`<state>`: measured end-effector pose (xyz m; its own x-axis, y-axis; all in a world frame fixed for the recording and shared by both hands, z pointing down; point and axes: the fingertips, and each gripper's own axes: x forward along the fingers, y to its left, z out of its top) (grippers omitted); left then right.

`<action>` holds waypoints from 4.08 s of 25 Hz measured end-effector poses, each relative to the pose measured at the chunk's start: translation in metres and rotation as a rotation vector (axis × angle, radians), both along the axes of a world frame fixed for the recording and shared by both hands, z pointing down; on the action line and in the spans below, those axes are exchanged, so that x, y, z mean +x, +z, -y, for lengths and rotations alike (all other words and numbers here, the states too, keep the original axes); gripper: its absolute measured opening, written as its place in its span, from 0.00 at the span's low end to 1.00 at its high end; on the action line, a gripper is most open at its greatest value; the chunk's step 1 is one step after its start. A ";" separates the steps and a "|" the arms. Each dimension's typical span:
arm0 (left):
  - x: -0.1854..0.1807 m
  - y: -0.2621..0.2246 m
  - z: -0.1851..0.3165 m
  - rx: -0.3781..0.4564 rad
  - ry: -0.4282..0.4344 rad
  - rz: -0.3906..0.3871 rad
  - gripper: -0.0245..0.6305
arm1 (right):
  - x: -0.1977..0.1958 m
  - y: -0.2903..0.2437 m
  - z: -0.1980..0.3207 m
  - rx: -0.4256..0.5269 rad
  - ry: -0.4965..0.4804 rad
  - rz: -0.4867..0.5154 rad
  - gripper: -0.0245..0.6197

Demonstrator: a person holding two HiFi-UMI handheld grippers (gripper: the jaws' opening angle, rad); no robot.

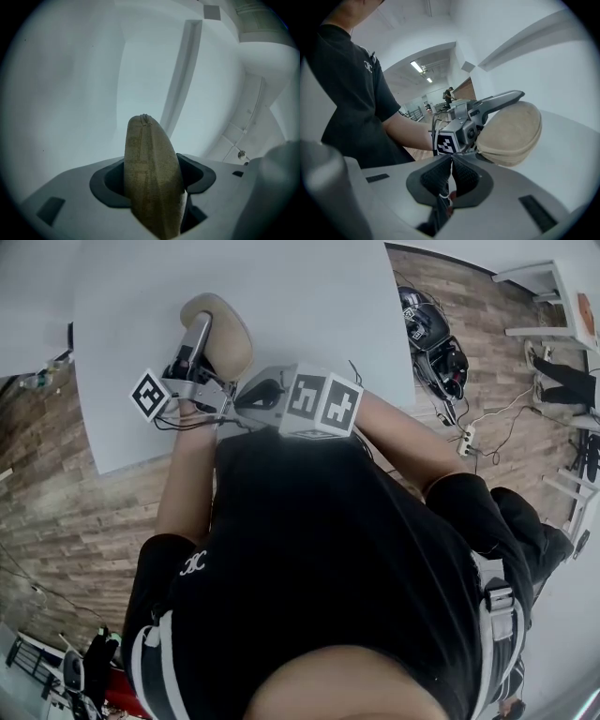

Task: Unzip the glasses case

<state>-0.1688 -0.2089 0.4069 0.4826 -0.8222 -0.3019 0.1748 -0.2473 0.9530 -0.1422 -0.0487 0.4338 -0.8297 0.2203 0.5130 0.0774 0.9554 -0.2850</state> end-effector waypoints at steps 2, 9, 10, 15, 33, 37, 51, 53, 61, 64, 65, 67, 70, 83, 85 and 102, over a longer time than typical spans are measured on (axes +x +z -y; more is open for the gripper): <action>0.002 -0.001 -0.001 0.002 0.011 0.011 0.49 | -0.003 0.002 -0.003 0.021 -0.008 -0.008 0.07; -0.011 -0.009 0.001 0.043 -0.032 -0.065 0.49 | -0.001 0.007 0.009 0.033 0.052 0.022 0.07; -0.013 -0.013 0.002 0.063 -0.038 -0.064 0.49 | 0.001 0.007 0.012 0.013 0.079 0.039 0.07; -0.017 -0.028 0.001 0.150 -0.012 -0.032 0.49 | 0.018 0.001 0.040 -0.149 0.243 0.148 0.41; 0.045 -0.026 -0.019 0.266 0.228 0.150 0.49 | 0.023 -0.019 0.097 -0.639 0.526 0.357 0.47; 0.041 -0.029 -0.023 0.323 0.228 0.147 0.49 | 0.010 -0.022 0.090 -0.867 0.458 0.391 0.49; 0.046 0.005 -0.020 0.222 0.203 0.369 0.51 | 0.016 0.011 0.090 -0.829 0.536 0.351 0.49; 0.046 0.013 -0.017 0.196 0.175 0.407 0.53 | 0.021 0.013 0.093 -0.809 0.561 0.348 0.49; 0.045 0.019 -0.014 0.220 0.142 0.574 0.58 | 0.036 0.015 0.100 -0.773 0.627 0.391 0.48; 0.032 0.026 -0.012 0.187 0.114 0.591 0.58 | 0.050 0.019 0.115 -0.715 0.713 0.392 0.48; 0.027 0.029 -0.011 0.174 0.104 0.598 0.58 | 0.055 0.024 0.120 -0.672 0.740 0.365 0.48; 0.017 0.037 -0.008 0.144 0.080 0.657 0.58 | 0.067 0.041 0.128 -0.553 0.780 0.265 0.48; -0.003 0.063 -0.002 0.017 0.005 0.930 0.44 | 0.083 0.072 0.133 -0.344 0.796 0.049 0.48; -0.014 0.114 -0.028 -0.148 0.023 1.485 0.04 | 0.096 0.163 0.140 0.130 0.708 -0.383 0.48; -0.014 0.113 -0.029 -0.126 0.030 1.516 0.04 | 0.092 0.164 0.147 0.150 0.704 -0.388 0.48; -0.022 0.120 -0.049 -0.184 0.037 1.460 0.04 | 0.083 0.160 0.157 0.130 0.766 -0.325 0.49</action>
<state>-0.1911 -0.1597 0.5266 0.2822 -0.7750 0.5654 -0.9450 -0.1229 0.3031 -0.0590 -0.2061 0.5941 -0.5322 -0.4211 0.7344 -0.6729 0.7369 -0.0651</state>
